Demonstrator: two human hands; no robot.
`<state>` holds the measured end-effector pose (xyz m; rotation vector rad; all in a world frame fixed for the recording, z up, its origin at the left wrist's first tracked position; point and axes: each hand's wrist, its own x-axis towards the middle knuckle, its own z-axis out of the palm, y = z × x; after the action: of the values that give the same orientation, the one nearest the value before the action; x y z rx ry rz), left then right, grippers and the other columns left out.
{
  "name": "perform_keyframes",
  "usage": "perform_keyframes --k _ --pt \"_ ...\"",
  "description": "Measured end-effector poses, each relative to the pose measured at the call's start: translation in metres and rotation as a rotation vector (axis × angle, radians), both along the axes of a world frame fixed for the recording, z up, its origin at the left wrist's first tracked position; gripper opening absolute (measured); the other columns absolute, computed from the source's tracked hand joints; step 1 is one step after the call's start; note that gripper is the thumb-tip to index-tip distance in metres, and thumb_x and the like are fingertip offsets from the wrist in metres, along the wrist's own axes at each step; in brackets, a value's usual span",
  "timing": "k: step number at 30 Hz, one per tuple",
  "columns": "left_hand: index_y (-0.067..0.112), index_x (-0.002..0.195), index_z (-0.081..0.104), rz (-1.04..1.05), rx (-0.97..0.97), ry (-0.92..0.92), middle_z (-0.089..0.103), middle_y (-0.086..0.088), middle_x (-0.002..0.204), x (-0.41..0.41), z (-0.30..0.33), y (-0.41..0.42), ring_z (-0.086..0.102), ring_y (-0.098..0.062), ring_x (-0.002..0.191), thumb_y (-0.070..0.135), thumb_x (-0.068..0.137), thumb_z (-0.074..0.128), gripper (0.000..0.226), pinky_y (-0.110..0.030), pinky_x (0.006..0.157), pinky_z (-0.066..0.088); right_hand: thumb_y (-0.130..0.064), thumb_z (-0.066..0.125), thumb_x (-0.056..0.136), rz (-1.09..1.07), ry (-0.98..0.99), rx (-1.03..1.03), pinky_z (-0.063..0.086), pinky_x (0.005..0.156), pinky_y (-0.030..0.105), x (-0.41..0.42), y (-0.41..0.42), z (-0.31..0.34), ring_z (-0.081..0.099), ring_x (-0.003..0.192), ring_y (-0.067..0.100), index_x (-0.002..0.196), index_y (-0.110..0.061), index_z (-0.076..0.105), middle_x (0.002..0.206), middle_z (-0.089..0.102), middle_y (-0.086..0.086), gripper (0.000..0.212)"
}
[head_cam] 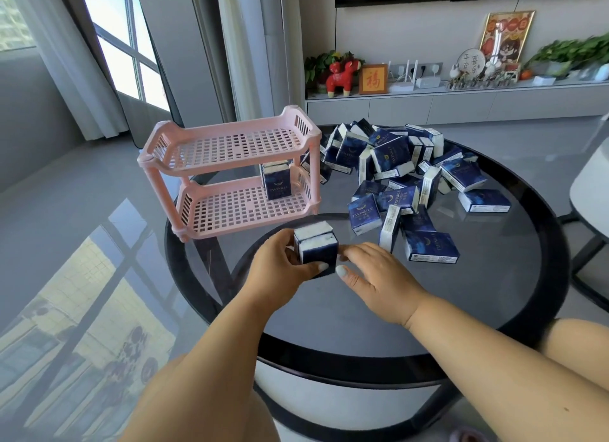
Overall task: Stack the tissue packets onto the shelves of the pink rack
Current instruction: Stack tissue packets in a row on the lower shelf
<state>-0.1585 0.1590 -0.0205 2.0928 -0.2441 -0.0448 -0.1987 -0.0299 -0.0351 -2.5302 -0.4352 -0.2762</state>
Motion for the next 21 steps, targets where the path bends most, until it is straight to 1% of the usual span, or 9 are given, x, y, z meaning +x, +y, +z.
perform_keyframes --k 2,4,6,10,12,14,16,19,21 --pt "0.022 0.105 0.061 0.036 -0.008 0.000 0.071 0.004 0.093 0.009 0.007 0.007 0.069 -0.014 0.081 0.021 0.070 0.086 0.043 -0.029 0.071 0.057 -0.070 0.019 0.087 -0.030 0.070 0.075 0.034 0.099 0.026 0.003 0.003 0.006 0.044 0.120 0.012 0.132 -0.019 0.049 0.125 0.055 -0.005 0.075" --pt "0.021 0.106 0.060 0.071 -0.017 0.004 0.070 0.004 0.093 0.020 0.015 0.014 0.066 -0.010 0.075 0.021 0.070 0.086 0.044 -0.019 0.061 0.050 -0.061 0.023 0.093 -0.060 0.149 0.131 0.032 0.103 0.028 0.009 0.007 0.013 0.041 0.127 0.013 0.135 -0.018 0.045 0.135 0.050 -0.002 0.064" --pt "0.020 0.107 0.058 0.106 -0.030 0.002 0.068 0.004 0.093 0.032 0.022 0.021 0.063 -0.009 0.071 0.023 0.071 0.086 0.045 -0.017 0.057 0.045 -0.051 0.025 0.096 -0.080 0.178 0.174 0.031 0.098 0.026 0.018 0.013 0.020 0.042 0.126 0.013 0.135 -0.018 0.044 0.136 0.049 -0.001 0.054" --pt "0.019 0.109 0.057 0.162 -0.005 -0.064 0.067 0.004 0.103 0.059 0.030 0.030 0.059 -0.010 0.069 0.026 0.069 0.087 0.051 -0.024 0.061 0.045 -0.051 0.026 0.096 -0.125 0.177 0.226 0.036 0.088 0.030 0.042 0.028 0.022 0.048 0.104 0.014 0.125 -0.018 0.048 0.118 0.056 0.001 0.049" --pt "0.017 0.115 0.056 0.185 -0.012 -0.072 0.066 0.003 0.109 0.071 0.033 0.035 0.059 -0.010 0.071 0.026 0.070 0.086 0.056 -0.023 0.060 0.044 -0.051 0.027 0.096 -0.161 0.168 0.258 0.040 0.088 0.035 0.053 0.032 0.015 0.049 0.099 0.017 0.111 -0.019 0.051 0.105 0.056 0.000 0.043" --pt "0.015 0.120 0.053 0.195 -0.014 -0.072 0.064 0.004 0.112 0.084 0.035 0.037 0.058 -0.010 0.075 0.025 0.072 0.085 0.059 -0.020 0.059 0.042 -0.048 0.030 0.097 -0.207 0.123 0.229 0.041 0.085 0.035 0.059 0.033 0.005 0.049 0.095 0.020 0.094 -0.022 0.049 0.093 0.054 -0.002 0.032" --pt "0.015 0.119 0.053 0.204 0.013 -0.071 0.064 0.004 0.113 0.097 0.036 0.037 0.061 -0.014 0.084 0.028 0.071 0.086 0.060 -0.022 0.066 0.045 -0.048 0.032 0.097 -0.231 0.087 0.164 0.038 0.082 0.032 0.061 0.034 -0.003 0.049 0.097 0.021 0.092 -0.018 0.051 0.093 0.055 0.000 0.035" --pt "0.017 0.115 0.054 0.210 0.064 -0.070 0.064 0.003 0.114 0.116 0.031 0.033 0.063 -0.022 0.097 0.032 0.066 0.088 0.062 -0.036 0.085 0.052 -0.055 0.031 0.091 -0.237 0.064 0.136 0.037 0.081 0.030 0.064 0.035 -0.005 0.049 0.097 0.020 0.098 -0.015 0.056 0.096 0.058 0.001 0.048" --pt "0.016 0.114 0.056 0.216 0.067 -0.067 0.064 0.003 0.114 0.127 0.025 0.030 0.063 -0.023 0.099 0.032 0.063 0.090 0.064 -0.040 0.090 0.052 -0.053 0.036 0.094 -0.253 0.086 0.139 0.036 0.084 0.030 0.066 0.035 -0.004 0.049 0.102 0.020 0.103 -0.015 0.056 0.101 0.058 0.001 0.044"
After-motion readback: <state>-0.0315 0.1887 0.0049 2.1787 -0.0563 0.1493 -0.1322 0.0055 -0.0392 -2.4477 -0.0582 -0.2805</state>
